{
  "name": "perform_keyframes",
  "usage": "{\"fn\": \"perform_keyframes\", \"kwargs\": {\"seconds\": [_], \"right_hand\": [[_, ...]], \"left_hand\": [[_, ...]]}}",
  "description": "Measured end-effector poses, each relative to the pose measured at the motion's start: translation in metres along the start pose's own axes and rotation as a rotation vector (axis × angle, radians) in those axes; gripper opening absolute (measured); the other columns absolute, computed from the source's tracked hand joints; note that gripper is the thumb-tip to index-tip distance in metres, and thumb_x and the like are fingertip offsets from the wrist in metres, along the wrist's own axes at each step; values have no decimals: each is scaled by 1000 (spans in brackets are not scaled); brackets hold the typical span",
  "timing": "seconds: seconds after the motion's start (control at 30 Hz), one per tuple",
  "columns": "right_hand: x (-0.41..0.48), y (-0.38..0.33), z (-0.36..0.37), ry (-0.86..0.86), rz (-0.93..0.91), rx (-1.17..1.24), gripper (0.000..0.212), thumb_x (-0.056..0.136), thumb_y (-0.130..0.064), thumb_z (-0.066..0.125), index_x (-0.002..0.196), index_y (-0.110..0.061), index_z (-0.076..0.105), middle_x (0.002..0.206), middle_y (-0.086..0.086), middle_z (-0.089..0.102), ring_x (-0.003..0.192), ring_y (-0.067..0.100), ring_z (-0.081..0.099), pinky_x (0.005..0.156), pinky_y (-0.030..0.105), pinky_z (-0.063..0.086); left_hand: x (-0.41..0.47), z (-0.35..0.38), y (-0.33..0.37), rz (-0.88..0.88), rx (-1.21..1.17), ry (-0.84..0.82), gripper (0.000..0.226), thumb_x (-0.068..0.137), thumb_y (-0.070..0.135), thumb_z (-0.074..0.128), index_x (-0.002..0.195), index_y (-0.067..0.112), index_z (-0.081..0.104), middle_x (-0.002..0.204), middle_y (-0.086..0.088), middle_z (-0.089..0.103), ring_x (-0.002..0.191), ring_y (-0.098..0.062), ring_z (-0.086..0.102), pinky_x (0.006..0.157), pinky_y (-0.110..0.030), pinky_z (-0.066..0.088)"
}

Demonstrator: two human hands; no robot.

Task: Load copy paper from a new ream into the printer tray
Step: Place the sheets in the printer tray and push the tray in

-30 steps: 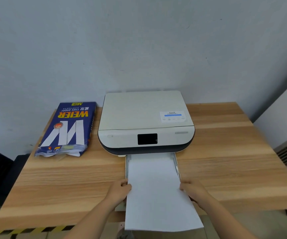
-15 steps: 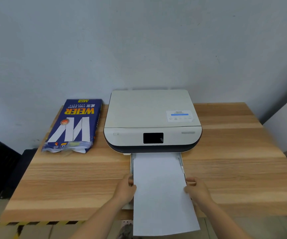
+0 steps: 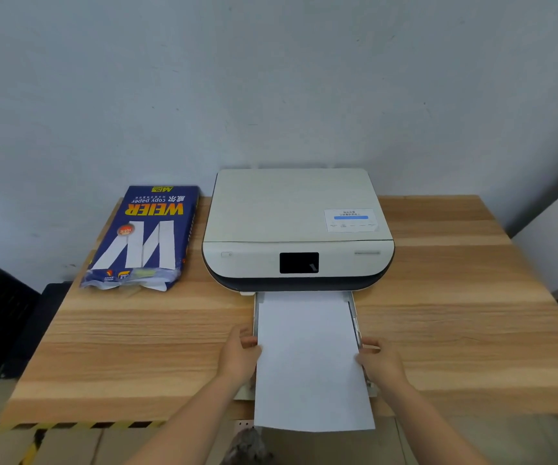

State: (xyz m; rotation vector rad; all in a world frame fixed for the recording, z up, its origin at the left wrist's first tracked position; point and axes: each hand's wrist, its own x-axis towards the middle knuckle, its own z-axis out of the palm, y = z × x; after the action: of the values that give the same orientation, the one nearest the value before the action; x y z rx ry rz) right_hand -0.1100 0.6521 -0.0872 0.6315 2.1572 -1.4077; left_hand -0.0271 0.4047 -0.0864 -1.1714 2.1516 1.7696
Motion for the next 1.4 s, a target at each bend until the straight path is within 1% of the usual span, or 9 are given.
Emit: {"fn": "perform_keyframes", "kwargs": {"seconds": [0.23, 0.33, 0.47, 0.6, 0.7, 0.93, 1.1, 1.23, 1.4], "right_hand": [[-3, 9, -4, 14, 2, 55, 34, 81, 5, 60, 111, -12, 58, 95, 13, 66, 75, 26, 64, 62, 34, 52], [-4, 6, -3, 22, -10, 72, 32, 82, 4, 61, 109, -12, 58, 94, 11, 65, 74, 27, 65, 61, 34, 54], [-7, 7, -4, 3, -74, -47, 30, 82, -5, 63, 109, -16, 57, 95, 8, 64, 83, 29, 66, 75, 42, 58], [-19, 24, -10, -60, -99, -220, 33, 79, -6, 66, 108, -17, 54, 89, 5, 62, 80, 22, 63, 69, 33, 54], [-18, 30, -15, -78, -78, -179, 35, 80, -4, 67, 112, -12, 54, 88, 8, 63, 79, 21, 63, 66, 29, 50], [-10, 14, -9, -77, -39, -66, 30, 83, -3, 61, 111, -11, 54, 105, 13, 62, 90, 31, 65, 76, 43, 58], [-8, 15, -7, -79, -62, -159, 36, 80, 5, 61, 109, -13, 53, 96, 9, 61, 90, 29, 64, 82, 47, 58], [-5, 8, -3, -23, -81, -128, 32, 82, 2, 63, 110, -11, 55, 94, 9, 61, 91, 30, 63, 83, 46, 57], [-10, 15, -6, -34, -52, -199, 30, 82, -4, 61, 111, -10, 55, 106, 14, 61, 87, 27, 62, 68, 33, 52]], "left_hand": [[-17, -7, -21, 17, 89, -167, 65, 81, 4, 70, 136, 28, 45, 109, -1, 64, 94, -16, 64, 64, -20, 55], [-20, -10, -27, 37, 101, -177, 62, 82, 5, 70, 135, 28, 46, 108, 0, 64, 94, -11, 63, 58, -14, 52], [-19, -9, -21, 66, 111, -144, 57, 83, 6, 69, 134, 24, 50, 105, 6, 61, 96, -8, 57, 65, -13, 48], [-16, -12, -16, 63, 99, -135, 61, 83, 4, 69, 138, 20, 47, 101, 4, 63, 90, -7, 58, 67, -16, 49], [-18, -16, -17, 31, 72, -175, 66, 83, 5, 69, 141, 18, 39, 108, -4, 62, 86, -9, 60, 54, -14, 51], [-22, -21, -30, -30, 96, -235, 74, 79, -3, 71, 141, 20, 38, 101, -10, 63, 91, -23, 67, 72, -37, 61], [-20, -24, -23, 12, 79, -223, 75, 80, 3, 72, 143, 17, 35, 101, -5, 64, 91, -15, 65, 65, -24, 57], [-25, -23, -24, 73, 208, -321, 80, 77, 11, 76, 143, 29, 34, 106, 4, 61, 98, -13, 63, 79, -23, 55], [-26, -19, -25, 107, 226, -310, 77, 78, 2, 74, 143, 26, 38, 104, 6, 59, 89, -16, 67, 72, -19, 56]]}}
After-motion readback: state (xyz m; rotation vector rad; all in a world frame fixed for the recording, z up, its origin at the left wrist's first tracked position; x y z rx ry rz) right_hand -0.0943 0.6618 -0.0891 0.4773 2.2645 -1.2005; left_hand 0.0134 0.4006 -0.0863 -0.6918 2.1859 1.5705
